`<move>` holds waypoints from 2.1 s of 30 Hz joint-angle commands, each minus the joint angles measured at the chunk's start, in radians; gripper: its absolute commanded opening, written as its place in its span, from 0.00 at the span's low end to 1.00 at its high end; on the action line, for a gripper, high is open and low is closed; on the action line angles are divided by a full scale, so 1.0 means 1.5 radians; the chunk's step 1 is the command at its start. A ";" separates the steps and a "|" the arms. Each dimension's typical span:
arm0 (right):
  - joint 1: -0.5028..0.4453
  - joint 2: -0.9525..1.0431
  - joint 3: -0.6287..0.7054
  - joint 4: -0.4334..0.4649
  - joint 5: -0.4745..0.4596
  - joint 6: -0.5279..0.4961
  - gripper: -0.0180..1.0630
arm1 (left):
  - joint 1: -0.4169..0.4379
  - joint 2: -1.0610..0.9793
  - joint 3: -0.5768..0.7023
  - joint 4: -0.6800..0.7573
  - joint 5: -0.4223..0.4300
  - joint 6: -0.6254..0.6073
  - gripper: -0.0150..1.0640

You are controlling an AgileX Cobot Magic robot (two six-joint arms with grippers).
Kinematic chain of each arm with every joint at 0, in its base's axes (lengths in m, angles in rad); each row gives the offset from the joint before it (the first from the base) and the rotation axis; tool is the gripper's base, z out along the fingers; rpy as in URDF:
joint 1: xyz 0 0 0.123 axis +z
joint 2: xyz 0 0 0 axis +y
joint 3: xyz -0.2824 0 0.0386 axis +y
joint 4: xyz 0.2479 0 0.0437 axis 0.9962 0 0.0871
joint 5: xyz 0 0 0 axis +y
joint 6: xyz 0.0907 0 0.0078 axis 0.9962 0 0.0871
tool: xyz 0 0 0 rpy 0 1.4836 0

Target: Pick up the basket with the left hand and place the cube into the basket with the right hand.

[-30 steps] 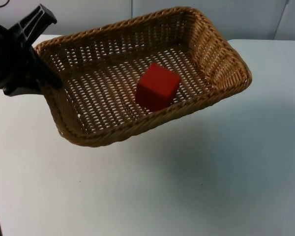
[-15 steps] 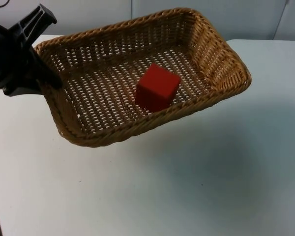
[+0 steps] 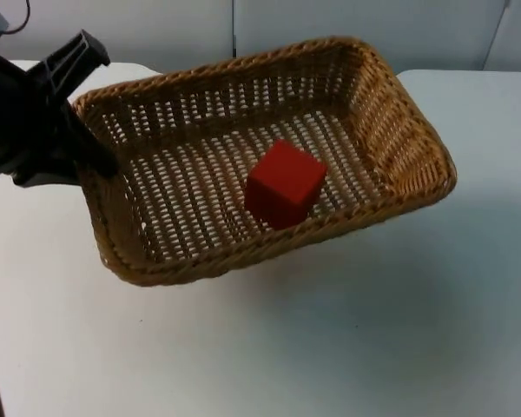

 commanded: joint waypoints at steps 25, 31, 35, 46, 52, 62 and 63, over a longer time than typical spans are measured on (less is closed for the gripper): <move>-0.004 -0.004 -0.006 0.018 0.027 -0.006 0.01 | 0.001 0.147 -0.155 0.036 0.046 0.155 0.77; -0.004 -0.004 -0.006 0.017 0.028 -0.019 0.01 | 0.016 0.136 -0.254 0.169 0.083 0.083 0.76; -0.004 -0.005 -0.006 0.001 0.032 -0.020 0.01 | 0.043 0.104 -0.339 0.266 0.135 0.018 0.39; -0.004 -0.114 -0.006 -0.189 -0.003 0.076 0.01 | 0.090 -0.089 -0.385 0.382 0.262 0.028 0.01; -0.004 -0.260 0.018 0.031 -0.007 -0.100 0.01 | 0.087 -0.324 -0.210 0.415 0.218 0.020 0.01; -0.004 -0.442 0.244 0.421 0.202 -0.294 0.01 | 0.087 -0.757 0.027 0.419 0.179 0.020 0.01; -0.004 -0.468 0.287 0.433 0.202 -0.296 0.01 | 0.087 -0.802 0.045 0.425 0.184 0.020 0.01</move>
